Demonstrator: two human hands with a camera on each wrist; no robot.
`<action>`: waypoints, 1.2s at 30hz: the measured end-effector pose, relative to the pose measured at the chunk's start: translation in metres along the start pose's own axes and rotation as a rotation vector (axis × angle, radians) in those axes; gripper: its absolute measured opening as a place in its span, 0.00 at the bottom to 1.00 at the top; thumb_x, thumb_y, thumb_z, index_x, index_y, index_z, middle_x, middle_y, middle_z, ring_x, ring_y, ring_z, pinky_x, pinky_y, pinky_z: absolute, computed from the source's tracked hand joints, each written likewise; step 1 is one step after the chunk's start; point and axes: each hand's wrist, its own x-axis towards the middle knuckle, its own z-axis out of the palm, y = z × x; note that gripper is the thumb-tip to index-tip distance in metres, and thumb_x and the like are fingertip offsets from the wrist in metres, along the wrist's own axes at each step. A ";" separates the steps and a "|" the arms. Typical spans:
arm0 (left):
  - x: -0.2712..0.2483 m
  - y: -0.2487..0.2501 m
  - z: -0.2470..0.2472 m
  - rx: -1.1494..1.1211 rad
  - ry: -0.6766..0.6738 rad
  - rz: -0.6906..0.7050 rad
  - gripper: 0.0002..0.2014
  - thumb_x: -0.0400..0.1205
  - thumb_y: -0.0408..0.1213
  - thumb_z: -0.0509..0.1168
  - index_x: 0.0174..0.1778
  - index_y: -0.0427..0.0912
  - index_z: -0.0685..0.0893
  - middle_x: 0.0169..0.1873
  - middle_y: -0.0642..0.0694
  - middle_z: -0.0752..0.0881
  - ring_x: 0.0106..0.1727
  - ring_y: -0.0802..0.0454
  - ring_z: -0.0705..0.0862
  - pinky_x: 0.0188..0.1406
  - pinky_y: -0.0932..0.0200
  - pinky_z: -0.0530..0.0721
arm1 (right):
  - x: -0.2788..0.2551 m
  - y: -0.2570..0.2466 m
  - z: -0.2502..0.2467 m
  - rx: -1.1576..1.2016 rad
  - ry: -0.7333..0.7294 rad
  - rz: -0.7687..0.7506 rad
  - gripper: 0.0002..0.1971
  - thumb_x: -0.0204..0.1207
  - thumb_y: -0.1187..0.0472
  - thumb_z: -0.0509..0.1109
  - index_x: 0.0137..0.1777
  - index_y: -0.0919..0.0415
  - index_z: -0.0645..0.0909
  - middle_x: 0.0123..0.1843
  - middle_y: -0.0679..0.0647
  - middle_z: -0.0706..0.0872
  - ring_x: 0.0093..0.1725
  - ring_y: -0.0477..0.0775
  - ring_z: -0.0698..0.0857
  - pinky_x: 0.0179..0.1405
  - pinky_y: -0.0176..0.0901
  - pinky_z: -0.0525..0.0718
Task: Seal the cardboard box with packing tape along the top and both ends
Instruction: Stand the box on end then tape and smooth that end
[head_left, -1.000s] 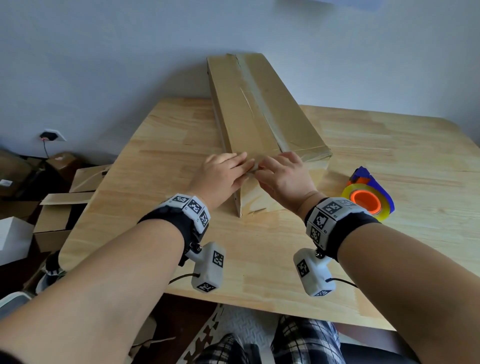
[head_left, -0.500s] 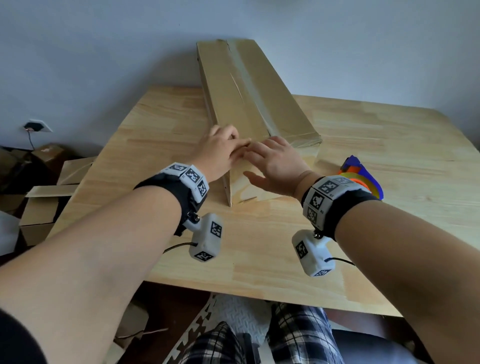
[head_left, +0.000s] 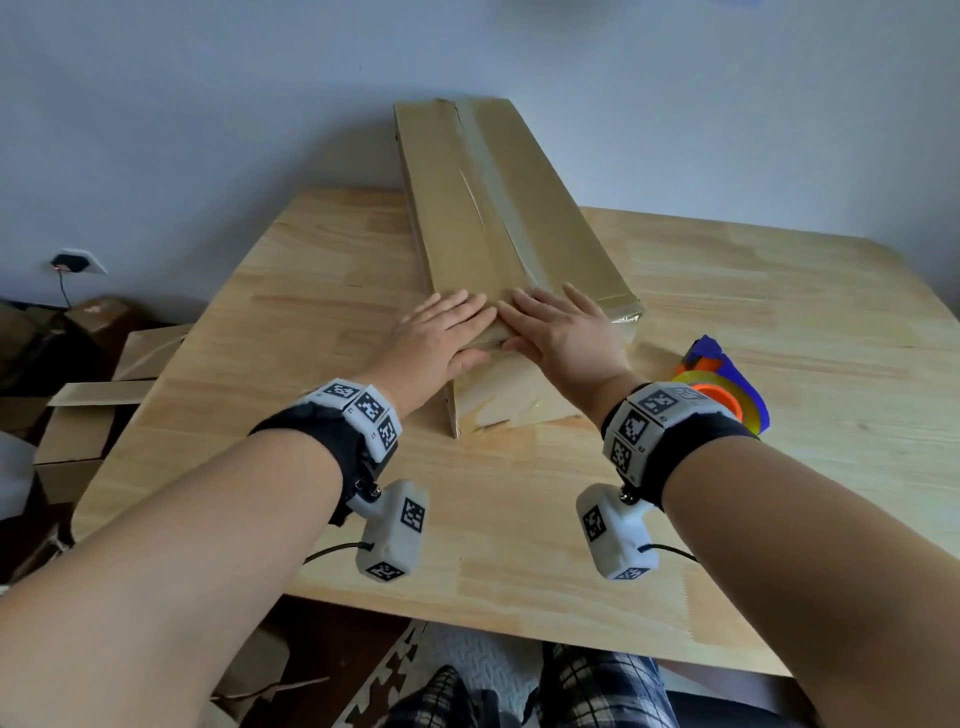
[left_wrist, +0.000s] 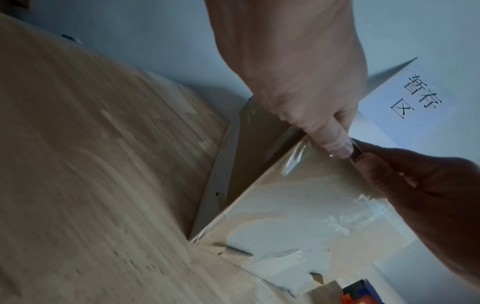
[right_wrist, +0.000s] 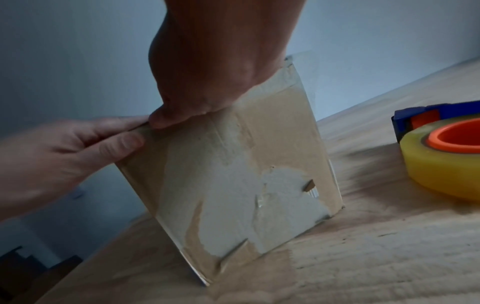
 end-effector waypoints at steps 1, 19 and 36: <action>0.001 -0.001 0.000 0.016 0.001 0.011 0.33 0.81 0.56 0.44 0.78 0.41 0.67 0.78 0.43 0.67 0.80 0.45 0.64 0.78 0.57 0.49 | -0.001 0.001 0.001 -0.035 0.013 -0.017 0.23 0.78 0.47 0.58 0.64 0.56 0.85 0.60 0.56 0.89 0.60 0.59 0.87 0.64 0.62 0.79; 0.023 0.032 -0.007 0.375 -0.143 -0.115 0.32 0.79 0.58 0.45 0.67 0.44 0.82 0.55 0.47 0.85 0.46 0.43 0.82 0.47 0.50 0.73 | -0.026 0.049 -0.029 0.031 -0.086 0.123 0.40 0.75 0.49 0.70 0.83 0.59 0.57 0.82 0.57 0.65 0.82 0.57 0.60 0.83 0.53 0.44; 0.068 0.066 -0.003 0.284 -0.220 -0.032 0.36 0.84 0.60 0.45 0.83 0.44 0.45 0.84 0.45 0.49 0.84 0.45 0.48 0.82 0.48 0.48 | -0.051 0.089 -0.020 0.535 -0.194 0.699 0.50 0.69 0.51 0.79 0.83 0.58 0.50 0.77 0.57 0.72 0.75 0.58 0.71 0.76 0.56 0.69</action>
